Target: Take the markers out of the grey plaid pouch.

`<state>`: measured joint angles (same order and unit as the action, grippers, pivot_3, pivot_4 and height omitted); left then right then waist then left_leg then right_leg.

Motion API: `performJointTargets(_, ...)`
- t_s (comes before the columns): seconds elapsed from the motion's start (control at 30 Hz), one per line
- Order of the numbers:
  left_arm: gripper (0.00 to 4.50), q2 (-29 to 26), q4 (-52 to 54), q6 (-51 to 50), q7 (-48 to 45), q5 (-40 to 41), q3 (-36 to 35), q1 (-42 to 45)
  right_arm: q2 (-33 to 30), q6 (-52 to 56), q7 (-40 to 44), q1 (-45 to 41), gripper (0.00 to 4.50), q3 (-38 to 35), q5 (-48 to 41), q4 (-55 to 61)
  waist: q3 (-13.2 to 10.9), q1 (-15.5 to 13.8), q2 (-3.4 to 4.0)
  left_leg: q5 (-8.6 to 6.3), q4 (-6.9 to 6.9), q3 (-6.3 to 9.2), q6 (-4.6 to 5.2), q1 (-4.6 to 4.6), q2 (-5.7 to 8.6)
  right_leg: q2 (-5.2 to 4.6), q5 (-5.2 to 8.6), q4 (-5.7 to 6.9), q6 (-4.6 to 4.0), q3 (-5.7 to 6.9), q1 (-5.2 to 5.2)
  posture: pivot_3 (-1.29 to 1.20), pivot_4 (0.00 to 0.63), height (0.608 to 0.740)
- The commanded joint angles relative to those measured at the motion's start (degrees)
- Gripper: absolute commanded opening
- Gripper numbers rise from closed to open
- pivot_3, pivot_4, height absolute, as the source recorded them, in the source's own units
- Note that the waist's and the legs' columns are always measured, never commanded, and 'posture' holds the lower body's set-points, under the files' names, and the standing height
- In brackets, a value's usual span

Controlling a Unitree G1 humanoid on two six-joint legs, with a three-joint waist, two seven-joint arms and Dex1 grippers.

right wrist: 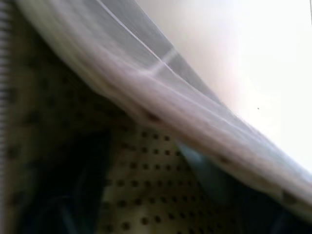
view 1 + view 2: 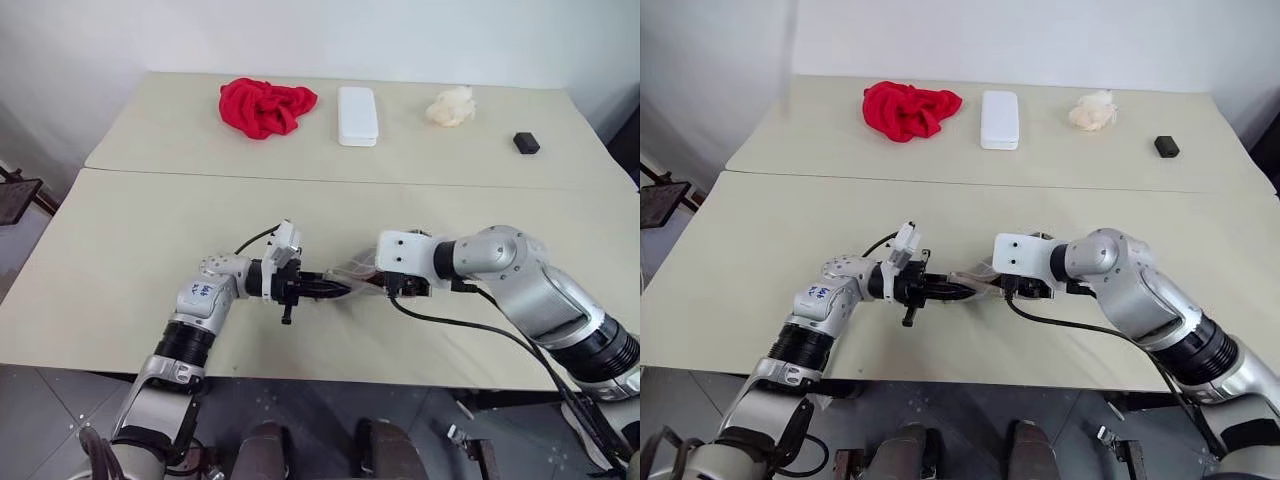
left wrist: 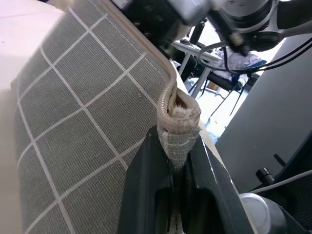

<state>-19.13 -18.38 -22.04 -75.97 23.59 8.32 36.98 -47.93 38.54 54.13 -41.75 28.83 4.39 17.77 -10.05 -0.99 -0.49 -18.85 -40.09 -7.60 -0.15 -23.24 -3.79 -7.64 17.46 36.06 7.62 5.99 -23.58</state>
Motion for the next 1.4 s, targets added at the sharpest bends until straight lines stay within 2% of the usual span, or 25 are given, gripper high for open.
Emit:
performJointTargets(0.03,0.06,-0.38,2.34,-1.85,-1.5,1.9,-0.23,-0.35,2.11,-2.28,-1.74,0.77,3.66,-0.52,2.35,-2.36,0.0,0.12,0.0,0.0,0.0,0.0,0.0,0.0,0.0,0.0,0.0,0.0,0.0,0.0,0.0,0.0,0.15,0.74)
performJointTargets(0.3,0.06,-0.54,4.07,-7.83,-2.31,4.53,-0.82,0.01,8.22,-14.58,-8.71,0.13,3.66,1.77,11.88,-11.43,0.0,1.2,0.0,0.01,0.03,0.0,-0.02,0.01,0.0,0.01,0.0,0.01,0.0,0.0,0.0,0.0,0.15,0.74)
performJointTargets(0.47,0.06,-1.46,4.83,-11.2,-3.8,5.15,-0.29,0.47,11.35,-27.13,-14.08,-0.33,3.66,2.26,16.88,-18.04,0.0,1.68,0.01,0.03,0.08,0.0,-0.06,0.04,-0.02,0.02,0.0,0.02,0.0,0.0,-0.01,0.0,0.15,0.74)
performJointTargets(0.67,0.06,-2.51,5.28,-14.1,-4.88,5.97,-0.59,1.0,11.76,-36.09,-4.86,-0.79,3.66,2.29,13.34,-21.66,0.0,1.93,0.01,0.03,0.07,0.01,-0.06,0.05,-0.01,0.02,0.0,0.01,0.0,0.0,0.03,0.0,0.15,0.74)
performJointTargets(0.83,0.06,-2.72,6.18,-18.14,-4.62,8.36,-2.32,1.66,12.68,-43.28,-3.67,-1.4,3.66,1.18,13.64,-25.27,0.0,2.1,0.01,0.03,0.07,0.02,-0.06,0.06,-0.02,0.02,0.0,0.01,0.0,0.0,0.03,0.0,0.15,0.74)
performJointTargets(0.93,0.06,-3.25,6.7,-20.06,-4.64,9.39,-2.68,1.87,13.34,-45.97,-2.4,-1.52,3.09,0.06,12.82,-26.48,0.0,2.4,0.01,0.03,0.07,0.03,-0.06,0.06,-0.02,0.02,0.0,0.02,0.0,0.0,0.03,0.0,0.15,0.74)
performJointTargets(1.1,0.06,-4.16,8.02,-21.98,-4.65,10.42,-3.06,1.49,13.03,-48.73,-2.64,-1.77,1.34,-1.25,13.5,-27.79,0.0,2.49,0.01,0.03,0.08,0.04,-0.06,0.06,-0.02,0.01,0.0,0.03,0.0,0.0,0.03,0.0,0.15,0.74)
performJointTargets(1.23,0.06,-4.62,8.0,-22.62,-3.9,10.91,-4.43,1.4,11.72,-49.51,-1.17,-0.97,0.21,-2.84,12.19,-25.68,0.0,2.5,0.01,0.03,0.07,0.04,-0.06,0.06,-0.02,0.01,0.0,0.03,0.0,0.0,0.03,0.0,0.15,0.74)
performJointTargets(1.27,0.06,-4.91,7.77,-22.6,-3.76,10.94,-4.86,1.47,11.18,-49.62,-0.57,-0.66,0.03,-3.36,11.78,-24.87,0.0,2.49,0.01,0.03,0.08,0.04,-0.06,0.05,-0.02,0.01,0.0,0.02,0.0,0.0,0.03,0.0,0.15,0.74)
performJointTargets(1.4,0.06,-5.59,5.82,-17.53,-1.22,8.97,-7.45,1.53,8.39,-49.98,2.32,1.4,0.03,-6.08,8.5,-20.54,0.0,2.34,0.0,0.03,0.06,0.04,-0.06,0.05,-0.02,0.01,0.0,0.02,0.0,0.0,0.03,0.0,0.15,0.74)
